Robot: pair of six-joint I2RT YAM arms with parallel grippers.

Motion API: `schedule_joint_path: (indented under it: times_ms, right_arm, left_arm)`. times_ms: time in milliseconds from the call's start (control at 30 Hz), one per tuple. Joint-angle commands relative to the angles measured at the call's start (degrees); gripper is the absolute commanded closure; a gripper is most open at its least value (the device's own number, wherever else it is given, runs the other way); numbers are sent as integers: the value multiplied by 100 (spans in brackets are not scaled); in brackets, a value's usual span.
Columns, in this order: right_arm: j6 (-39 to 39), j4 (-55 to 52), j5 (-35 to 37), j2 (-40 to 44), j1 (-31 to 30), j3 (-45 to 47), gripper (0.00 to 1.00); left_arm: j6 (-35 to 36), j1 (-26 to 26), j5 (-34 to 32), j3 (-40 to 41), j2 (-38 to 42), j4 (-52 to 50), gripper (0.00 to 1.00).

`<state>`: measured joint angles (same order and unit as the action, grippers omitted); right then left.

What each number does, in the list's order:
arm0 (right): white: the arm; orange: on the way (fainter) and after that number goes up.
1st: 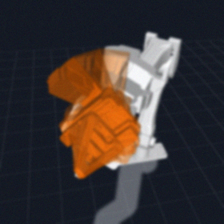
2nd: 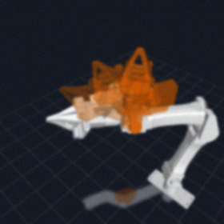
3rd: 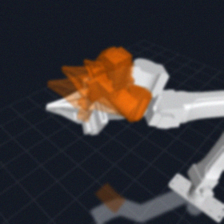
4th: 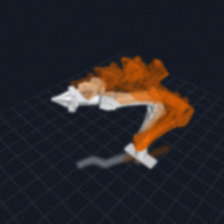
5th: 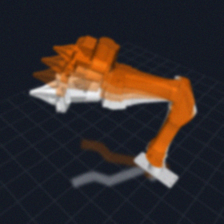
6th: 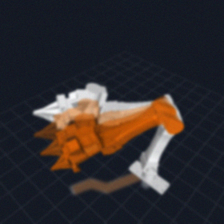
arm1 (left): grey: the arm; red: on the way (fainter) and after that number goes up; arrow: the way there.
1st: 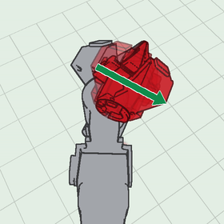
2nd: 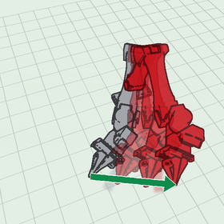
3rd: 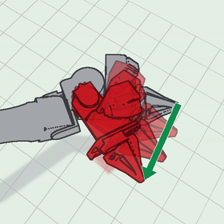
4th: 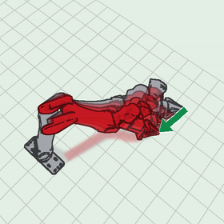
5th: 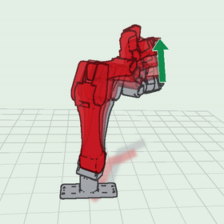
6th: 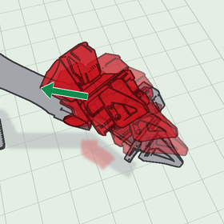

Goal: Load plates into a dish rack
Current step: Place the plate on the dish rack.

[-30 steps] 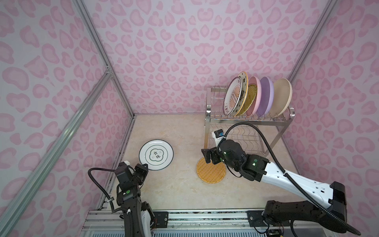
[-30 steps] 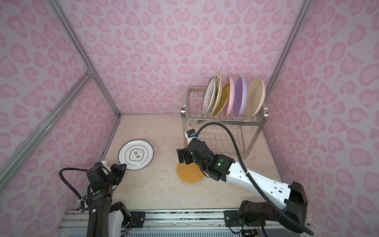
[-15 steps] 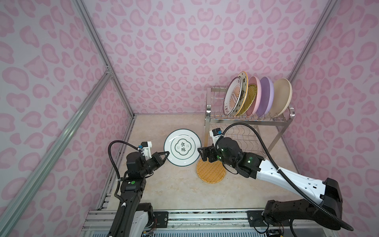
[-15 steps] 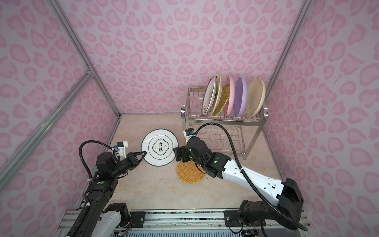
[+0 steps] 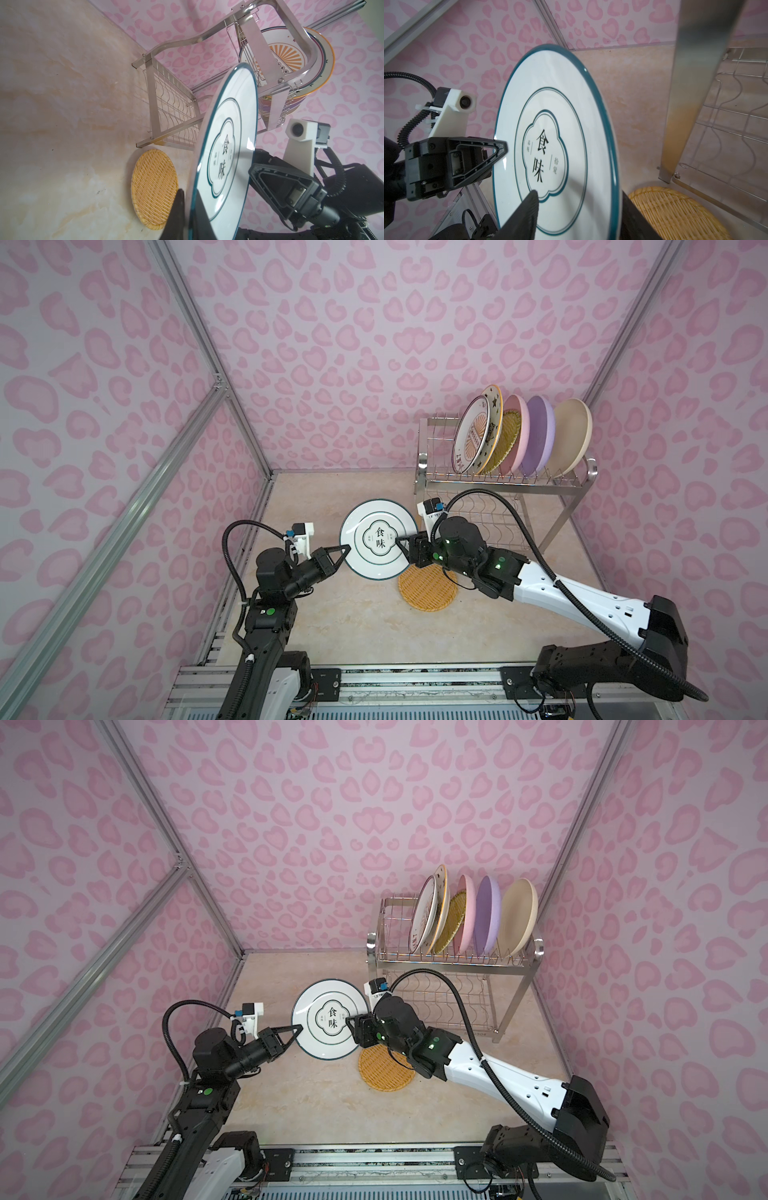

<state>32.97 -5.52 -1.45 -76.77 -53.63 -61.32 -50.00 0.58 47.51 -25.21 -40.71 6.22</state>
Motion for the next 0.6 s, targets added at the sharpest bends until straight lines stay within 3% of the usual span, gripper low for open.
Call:
schedule_joint_path:
  times_ms: [0, 67, 167, 300, 500, 567]
  right_arm:
    - [160, 234, -101, 5, 4, 58, 48]
    - [199, 283, -117, 22, 16, 110, 58]
    - [260, 341, -128, 80, 56, 177, 61]
    - [321, 524, -266, 147, 106, 295, 74]
    - [410, 595, -505, 4, 115, 245, 99]
    - [454, 533, -447, -24, 116, 201, 100]
  left_arm:
    - [-97, 3, 145, -11, 10, 431, 96]
    - [-104, 1, 146, -19, 11, 433, 96]
    - [-92, -5, 110, -2, -6, 415, 96]
    - [-82, -5, 75, 4, -33, 398, 96]
    - [-98, -5, 66, 10, -51, 415, 96]
    - [-96, 0, 50, 17, -53, 403, 96]
